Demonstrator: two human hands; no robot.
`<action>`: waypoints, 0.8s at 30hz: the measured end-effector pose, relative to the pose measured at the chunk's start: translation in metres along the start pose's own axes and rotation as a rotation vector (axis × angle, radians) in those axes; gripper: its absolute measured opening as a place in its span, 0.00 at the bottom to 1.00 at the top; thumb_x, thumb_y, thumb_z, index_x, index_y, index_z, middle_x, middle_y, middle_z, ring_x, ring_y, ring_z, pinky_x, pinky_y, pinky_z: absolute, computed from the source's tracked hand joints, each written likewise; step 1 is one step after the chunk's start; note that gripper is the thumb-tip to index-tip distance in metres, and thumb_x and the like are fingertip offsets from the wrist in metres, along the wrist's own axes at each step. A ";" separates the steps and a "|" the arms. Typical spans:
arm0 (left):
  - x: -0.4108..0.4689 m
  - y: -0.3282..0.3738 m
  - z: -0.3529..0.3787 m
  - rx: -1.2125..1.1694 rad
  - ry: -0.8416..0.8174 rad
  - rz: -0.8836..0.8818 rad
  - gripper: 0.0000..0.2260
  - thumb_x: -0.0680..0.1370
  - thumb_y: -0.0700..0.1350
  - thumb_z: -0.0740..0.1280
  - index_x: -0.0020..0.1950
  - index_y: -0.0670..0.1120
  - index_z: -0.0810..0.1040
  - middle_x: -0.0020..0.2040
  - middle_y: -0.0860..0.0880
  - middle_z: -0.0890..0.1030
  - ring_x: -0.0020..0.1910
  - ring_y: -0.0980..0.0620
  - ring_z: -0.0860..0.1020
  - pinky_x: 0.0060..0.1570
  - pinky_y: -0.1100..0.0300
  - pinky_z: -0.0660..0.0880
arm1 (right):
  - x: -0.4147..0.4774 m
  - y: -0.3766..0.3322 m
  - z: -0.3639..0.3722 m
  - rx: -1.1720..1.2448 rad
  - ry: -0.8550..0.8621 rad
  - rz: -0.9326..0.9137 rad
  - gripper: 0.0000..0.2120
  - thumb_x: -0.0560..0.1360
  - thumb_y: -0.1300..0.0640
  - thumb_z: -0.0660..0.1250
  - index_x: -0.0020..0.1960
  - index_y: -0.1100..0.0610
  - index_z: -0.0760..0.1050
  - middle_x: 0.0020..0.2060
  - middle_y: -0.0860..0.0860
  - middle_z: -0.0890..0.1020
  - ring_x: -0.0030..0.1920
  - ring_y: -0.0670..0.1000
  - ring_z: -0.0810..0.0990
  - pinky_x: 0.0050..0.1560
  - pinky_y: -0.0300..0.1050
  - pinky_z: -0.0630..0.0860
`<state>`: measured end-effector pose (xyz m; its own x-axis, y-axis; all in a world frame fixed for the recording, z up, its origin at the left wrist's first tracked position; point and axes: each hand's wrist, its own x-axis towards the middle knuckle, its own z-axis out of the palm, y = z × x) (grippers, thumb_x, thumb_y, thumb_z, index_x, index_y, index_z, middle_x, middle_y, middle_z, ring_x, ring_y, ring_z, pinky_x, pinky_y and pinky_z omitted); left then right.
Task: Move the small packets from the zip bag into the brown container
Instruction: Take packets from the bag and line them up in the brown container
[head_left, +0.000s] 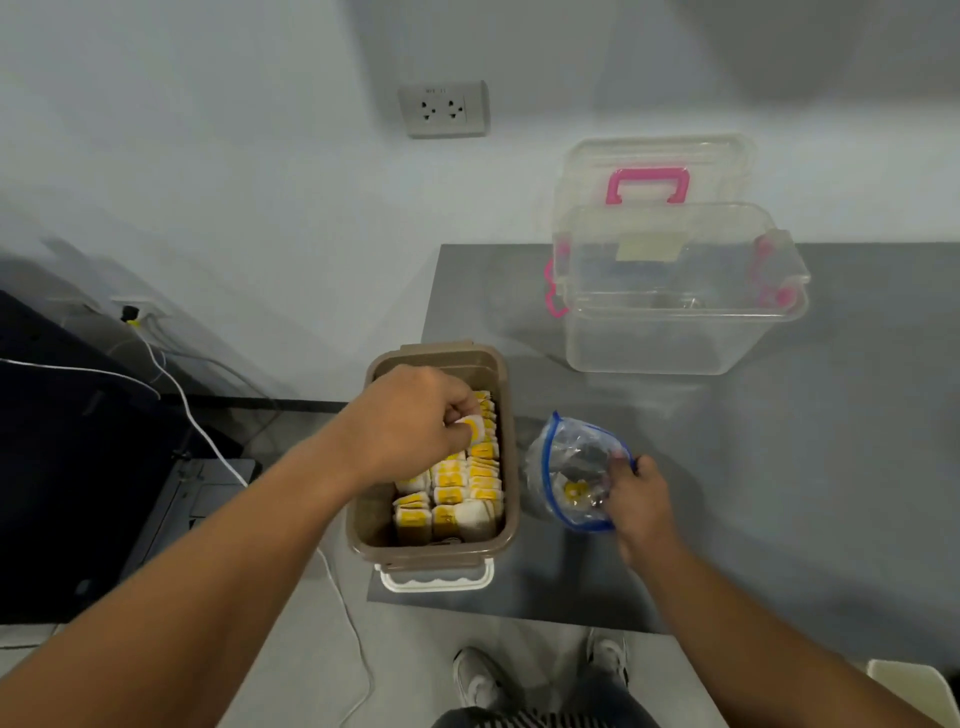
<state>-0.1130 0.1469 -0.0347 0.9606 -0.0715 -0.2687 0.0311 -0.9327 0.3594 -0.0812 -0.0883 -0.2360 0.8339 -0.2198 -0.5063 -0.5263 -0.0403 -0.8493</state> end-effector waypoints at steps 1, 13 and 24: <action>0.000 -0.006 0.000 0.035 -0.046 0.019 0.06 0.78 0.49 0.70 0.54 0.53 0.83 0.45 0.58 0.82 0.38 0.66 0.75 0.35 0.74 0.65 | 0.002 0.002 -0.001 0.004 0.006 -0.001 0.13 0.83 0.51 0.62 0.48 0.60 0.73 0.41 0.57 0.80 0.40 0.54 0.78 0.40 0.46 0.77; 0.021 -0.027 0.035 0.195 -0.573 0.174 0.11 0.79 0.52 0.69 0.60 0.53 0.81 0.51 0.59 0.81 0.50 0.59 0.77 0.49 0.64 0.72 | 0.012 0.008 -0.001 -0.104 0.010 -0.067 0.14 0.83 0.50 0.62 0.50 0.61 0.75 0.44 0.57 0.81 0.44 0.55 0.81 0.43 0.48 0.79; 0.037 -0.029 0.081 0.255 -0.547 0.096 0.09 0.80 0.45 0.66 0.40 0.48 0.73 0.37 0.49 0.75 0.43 0.46 0.77 0.46 0.51 0.77 | 0.012 0.008 -0.001 -0.103 -0.019 -0.068 0.10 0.83 0.48 0.61 0.48 0.53 0.74 0.44 0.55 0.82 0.42 0.54 0.82 0.45 0.51 0.80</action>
<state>-0.1012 0.1424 -0.1275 0.6727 -0.2675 -0.6899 -0.1808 -0.9635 0.1972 -0.0753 -0.0923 -0.2485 0.8705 -0.1948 -0.4521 -0.4823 -0.1544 -0.8623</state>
